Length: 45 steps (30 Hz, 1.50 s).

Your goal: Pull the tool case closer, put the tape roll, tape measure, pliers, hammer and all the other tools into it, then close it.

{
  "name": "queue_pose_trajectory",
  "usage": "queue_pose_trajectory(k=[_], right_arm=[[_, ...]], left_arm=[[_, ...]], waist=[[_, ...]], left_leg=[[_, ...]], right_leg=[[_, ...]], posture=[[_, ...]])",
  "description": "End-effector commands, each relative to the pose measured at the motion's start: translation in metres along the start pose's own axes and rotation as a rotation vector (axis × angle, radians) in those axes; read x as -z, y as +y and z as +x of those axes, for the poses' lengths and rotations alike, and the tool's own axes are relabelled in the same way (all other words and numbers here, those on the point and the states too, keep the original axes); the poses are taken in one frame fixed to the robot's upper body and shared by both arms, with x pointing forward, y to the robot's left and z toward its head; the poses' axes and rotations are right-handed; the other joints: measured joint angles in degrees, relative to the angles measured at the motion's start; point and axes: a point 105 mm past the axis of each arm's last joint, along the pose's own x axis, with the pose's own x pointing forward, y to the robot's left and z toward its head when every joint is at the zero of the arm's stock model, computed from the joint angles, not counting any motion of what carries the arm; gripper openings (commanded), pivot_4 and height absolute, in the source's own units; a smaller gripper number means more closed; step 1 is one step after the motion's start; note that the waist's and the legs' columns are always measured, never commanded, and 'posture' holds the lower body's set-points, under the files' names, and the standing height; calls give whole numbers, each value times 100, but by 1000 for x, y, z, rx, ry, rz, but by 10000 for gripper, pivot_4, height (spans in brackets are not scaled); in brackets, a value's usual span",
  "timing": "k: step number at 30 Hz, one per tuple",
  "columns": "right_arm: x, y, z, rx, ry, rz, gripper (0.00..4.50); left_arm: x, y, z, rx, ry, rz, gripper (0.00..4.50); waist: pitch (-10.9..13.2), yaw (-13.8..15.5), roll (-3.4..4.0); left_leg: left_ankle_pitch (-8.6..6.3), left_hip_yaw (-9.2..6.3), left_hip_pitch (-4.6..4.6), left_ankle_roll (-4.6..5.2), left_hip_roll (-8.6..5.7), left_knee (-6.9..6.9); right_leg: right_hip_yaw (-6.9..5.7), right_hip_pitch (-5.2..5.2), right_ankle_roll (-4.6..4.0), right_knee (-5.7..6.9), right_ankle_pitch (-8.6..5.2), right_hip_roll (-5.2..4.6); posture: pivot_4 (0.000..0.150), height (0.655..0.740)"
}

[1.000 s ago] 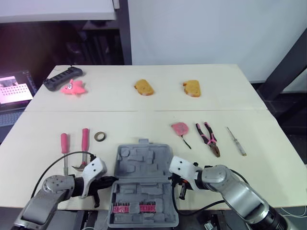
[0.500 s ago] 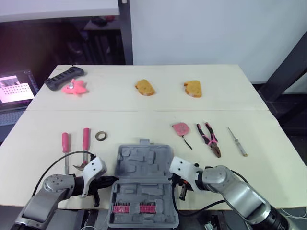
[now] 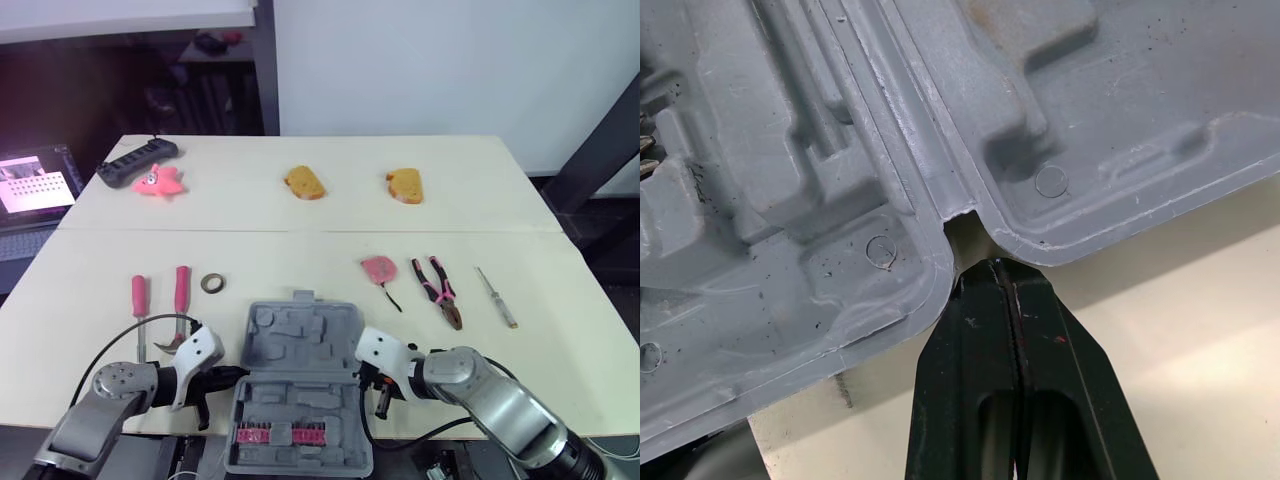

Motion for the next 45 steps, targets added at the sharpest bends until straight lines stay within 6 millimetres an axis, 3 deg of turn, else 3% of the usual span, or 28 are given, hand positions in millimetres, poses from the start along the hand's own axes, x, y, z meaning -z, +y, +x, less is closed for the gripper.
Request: queue_pose_trajectory(k=[1,8,15,18,19,21,24,25,28,32,35,45], right_arm=[[9,8,0,-32,36,24,232],[4,-10,-10,29,-24,20,232],[19,-47,-65,97,-169,-11,232],[13,-65,-98,146,-363,68,232],[31,-75,-115,177,-384,107,232],[58,-85,-137,224,-390,148,232],[94,-108,-172,353,-439,248,8022],[101,-111,-178,377,-445,259,13188],[143,-117,-197,458,-381,317,26422],[163,-119,-208,510,-389,360,44995],[171,-119,-211,532,-384,377,45000],[166,-120,-199,535,-396,379,45000]], left_arm=[[16,1,3,-13,53,-39,0],[17,6,-5,-37,61,-37,0],[7,32,-61,-177,43,-28,0],[-13,41,-102,-217,-39,-39,0],[-14,51,-133,-264,-63,-81,0],[-12,60,-170,-334,-90,-127,0],[19,81,-224,-525,-68,-214,0],[24,84,-233,-558,-68,-224,0],[54,91,-272,-733,-73,-323,8484],[76,89,-290,-830,-95,-380,27992],[89,86,-296,-873,-85,-406,43544],[93,92,-286,-864,-111,-404,44359]], waist=[[0,20,0],[-1,71,-1],[15,50,-18],[32,64,-35],[37,69,-43],[51,92,-70],[60,68,-52],[62,58,-47],[64,-8,-45],[64,-79,-46],[63,-90,-44],[62,-63,-42]], left_leg=[[0,0,0,0,0,0],[0,0,-7,0,0,1],[-1,2,-21,1,5,-4],[-1,2,-25,1,5,-2],[-1,3,-27,1,5,0],[-1,5,-30,1,5,1],[-3,14,-28,4,1,-2],[-3,20,-26,4,0,-1],[-3,23,-20,4,3,-8],[-3,23,-23,4,4,-19],[-3,23,-20,4,4,-16],[-3,22,-20,4,4,-15]], right_leg=[[0,0,0,-1,0,0],[0,0,-2,-9,0,0],[-1,-14,-2,-20,0,3],[-1,-16,-3,-20,0,3],[-1,-16,-4,-22,0,2],[-1,-15,-4,-24,0,1],[-1,-5,-7,-50,-1,-7],[4,-5,-7,-50,-1,-9],[5,-9,-10,-46,-1,-4],[5,-16,-10,-45,-2,-3],[6,-15,-11,-42,0,-3],[6,-13,-9,-35,0,-3]], posture=[[1500,7400],[1500,7400],[1500,7400],[1500,7400],[1500,7400],[1500,7400],[1500,7400],[1500,7400],[1500,7400],[1500,7400],[1500,7400],[1500,7400]])
